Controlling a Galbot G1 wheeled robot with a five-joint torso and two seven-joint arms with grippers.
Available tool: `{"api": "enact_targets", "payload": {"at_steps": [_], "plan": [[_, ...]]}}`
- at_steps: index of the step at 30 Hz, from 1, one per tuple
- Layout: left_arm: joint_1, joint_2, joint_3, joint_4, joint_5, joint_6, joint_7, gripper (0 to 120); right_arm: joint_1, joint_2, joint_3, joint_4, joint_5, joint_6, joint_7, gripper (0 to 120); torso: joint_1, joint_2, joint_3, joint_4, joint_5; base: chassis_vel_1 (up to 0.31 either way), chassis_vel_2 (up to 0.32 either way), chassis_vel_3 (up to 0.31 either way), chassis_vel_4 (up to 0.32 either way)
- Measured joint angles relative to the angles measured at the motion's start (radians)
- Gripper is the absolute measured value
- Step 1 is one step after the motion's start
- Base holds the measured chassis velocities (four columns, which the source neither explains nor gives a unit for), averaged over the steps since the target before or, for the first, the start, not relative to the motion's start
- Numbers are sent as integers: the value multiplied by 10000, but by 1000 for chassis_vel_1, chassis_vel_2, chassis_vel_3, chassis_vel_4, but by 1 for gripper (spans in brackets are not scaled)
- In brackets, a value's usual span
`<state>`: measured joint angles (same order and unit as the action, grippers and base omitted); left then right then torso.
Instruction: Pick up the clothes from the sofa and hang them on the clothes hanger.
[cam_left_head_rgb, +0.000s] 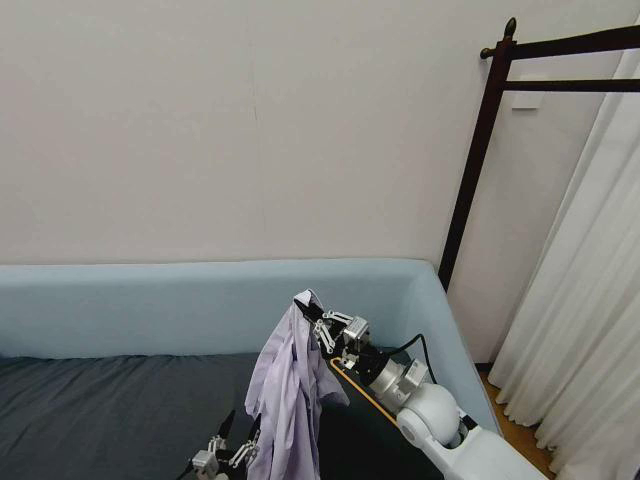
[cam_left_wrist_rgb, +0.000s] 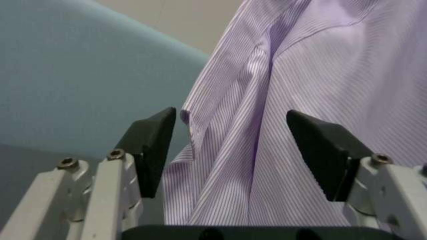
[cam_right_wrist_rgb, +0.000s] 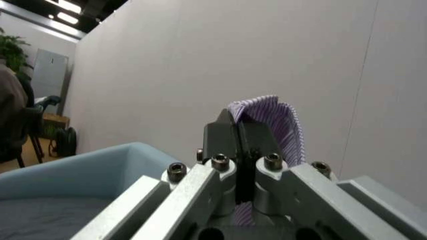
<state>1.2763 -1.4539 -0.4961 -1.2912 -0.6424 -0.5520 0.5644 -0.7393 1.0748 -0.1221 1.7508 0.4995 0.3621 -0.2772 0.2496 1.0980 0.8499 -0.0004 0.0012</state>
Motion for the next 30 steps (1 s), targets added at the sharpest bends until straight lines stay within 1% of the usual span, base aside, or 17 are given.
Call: {"api": "enact_targets", "payload": {"at_steps": [1,2,3,6,11,12,13,16,17,20,21,22,23,25,26,27,30], "plan": [[-106,-29,3,118,76,-29,-73,73,-41,4,0,69,0,-25,-12,0,0,0,0,0,-1,0,0,0,0],[-192,-44,2,228,116,-49,-129,76,-66,4,0,113,0,-40,-26,0,0,0,0,-1,-1,0,0,0,0],[-192,-44,2,228,116,-49,-129,76,-66,4,0,113,0,-40,-26,0,0,0,0,-1,-1,0,0,0,0],[-409,-42,-16,565,157,-83,-227,81,-113,-6,10,204,5,-65,-45,0,0,0,0,0,-1,0,0,0,0],[-546,9,-23,826,164,-130,-225,81,-120,18,31,234,28,-72,-46,0,0,1,0,0,-1,0,0,0,0],[-564,21,-37,845,153,-145,-224,79,-121,26,32,234,28,-79,-45,0,0,1,0,0,-2,0,0,0,0],[-564,21,-37,845,153,-145,-224,79,-121,26,32,234,28,-79,-45,0,0,1,0,0,-2,0,0,0,0],[-582,124,-80,853,9,-159,-197,64,-121,96,36,183,20,-101,-41,0,0,1,0,0,-2,0,0,0,0],[-582,124,-80,853,9,-159,-197,64,-121,96,36,183,20,-101,-41,0,0,1,0,0,-2,0,0,0,0],[-589,224,-96,861,-85,-161,-48,49,-133,190,47,89,-11,-101,-30,0,0,0,0,1,-2,0,0,0,0],[-589,224,-96,861,-85,-161,-48,49,-133,190,47,89,-11,-101,-30,0,0,0,0,1,-2,0,0,0,0],[-590,240,-98,862,-105,-162,-17,45,-139,207,47,77,-15,-102,-23,0,0,0,0,1,-2,0,0,0,0],[-594,260,-109,863,-141,-175,40,38,-142,226,48,56,-21,-102,-13,0,0,1,-1,1,-2,0,0,0,0],[-599,268,-153,863,-188,-195,113,30,-144,244,55,10,-39,-102,0,0,0,0,0,0,-2,0,0,0,0],[-599,268,-153,863,-188,-195,113,30,-144,244,55,10,-39,-102,0,0,0,0,0,0,-2,0,0,0,0],[-597,282,-174,854,-223,-201,144,26,-144,250,64,-15,-40,-102,13,0,0,1,0,0,-2,0,0,0,0],[-528,424,-244,675,-410,-227,245,12,-144,256,108,-161,-41,-103,100,0,0,0,0,0,-3,0,0,0,0]]}}
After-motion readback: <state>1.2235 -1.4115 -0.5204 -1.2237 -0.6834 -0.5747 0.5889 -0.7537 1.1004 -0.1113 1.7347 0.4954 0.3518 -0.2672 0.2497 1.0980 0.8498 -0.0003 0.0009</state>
